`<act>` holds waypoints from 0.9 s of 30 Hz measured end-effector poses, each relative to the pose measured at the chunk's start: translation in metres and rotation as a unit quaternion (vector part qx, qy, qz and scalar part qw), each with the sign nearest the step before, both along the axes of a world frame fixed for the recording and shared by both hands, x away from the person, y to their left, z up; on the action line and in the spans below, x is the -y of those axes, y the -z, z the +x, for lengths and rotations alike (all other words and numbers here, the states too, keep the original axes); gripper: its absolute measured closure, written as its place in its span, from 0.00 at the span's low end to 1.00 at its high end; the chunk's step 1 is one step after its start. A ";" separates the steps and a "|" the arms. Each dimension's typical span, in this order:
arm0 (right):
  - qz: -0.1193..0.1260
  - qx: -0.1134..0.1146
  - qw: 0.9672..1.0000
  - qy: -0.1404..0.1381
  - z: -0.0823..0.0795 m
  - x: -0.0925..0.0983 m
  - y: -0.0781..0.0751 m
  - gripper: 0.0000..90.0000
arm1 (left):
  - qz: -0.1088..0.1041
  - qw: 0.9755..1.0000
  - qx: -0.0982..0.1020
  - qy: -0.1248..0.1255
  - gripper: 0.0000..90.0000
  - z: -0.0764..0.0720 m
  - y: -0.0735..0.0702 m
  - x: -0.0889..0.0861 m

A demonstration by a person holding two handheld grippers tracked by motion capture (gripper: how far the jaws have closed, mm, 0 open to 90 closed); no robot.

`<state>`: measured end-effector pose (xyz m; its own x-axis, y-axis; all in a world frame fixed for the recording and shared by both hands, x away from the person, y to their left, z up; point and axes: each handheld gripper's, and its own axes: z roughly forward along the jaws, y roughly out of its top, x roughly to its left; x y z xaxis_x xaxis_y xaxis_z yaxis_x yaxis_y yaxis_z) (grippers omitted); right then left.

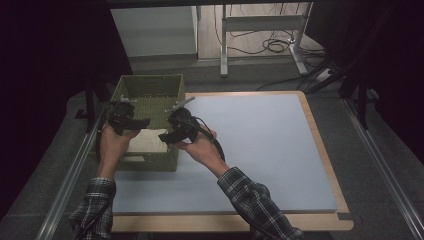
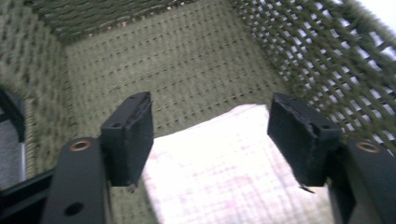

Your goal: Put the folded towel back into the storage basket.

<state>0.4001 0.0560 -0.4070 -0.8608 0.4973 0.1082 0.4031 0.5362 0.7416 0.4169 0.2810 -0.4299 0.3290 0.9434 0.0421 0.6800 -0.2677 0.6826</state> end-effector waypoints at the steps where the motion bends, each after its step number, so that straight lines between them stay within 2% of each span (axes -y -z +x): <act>1: -0.001 0.003 1.000 0.001 0.000 0.003 -0.001 0.41 | -0.002 1.000 0.001 0.002 0.31 0.000 0.000 0.002; 5: 0.001 0.011 1.000 0.004 0.001 0.019 -0.002 0.34 | -0.015 1.000 0.003 0.011 0.24 0.002 -0.001 0.010; 13: 0.004 0.004 1.000 0.010 0.004 0.054 0.005 0.27 | -0.029 0.999 -0.007 0.018 0.14 0.007 -0.002 0.026; 19: 0.004 0.014 1.000 0.021 0.002 0.083 0.012 0.24 | -0.049 0.999 -0.005 0.022 0.10 0.008 -0.007 0.036; 24: -0.004 0.017 0.999 0.028 -0.001 0.108 0.020 0.22 | -0.053 0.998 0.002 0.038 0.09 0.007 -0.012 0.052; 27: -0.003 0.021 0.999 0.037 -0.002 0.125 0.023 0.20 | -0.063 0.997 0.001 0.047 0.07 0.008 -0.015 0.062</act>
<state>0.3979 -0.0693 -0.4301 -0.8252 0.5606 0.0689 0.4102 0.5110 0.7554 0.4247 0.2193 -0.4152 0.4167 0.9060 -0.0740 0.6547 -0.2427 0.7159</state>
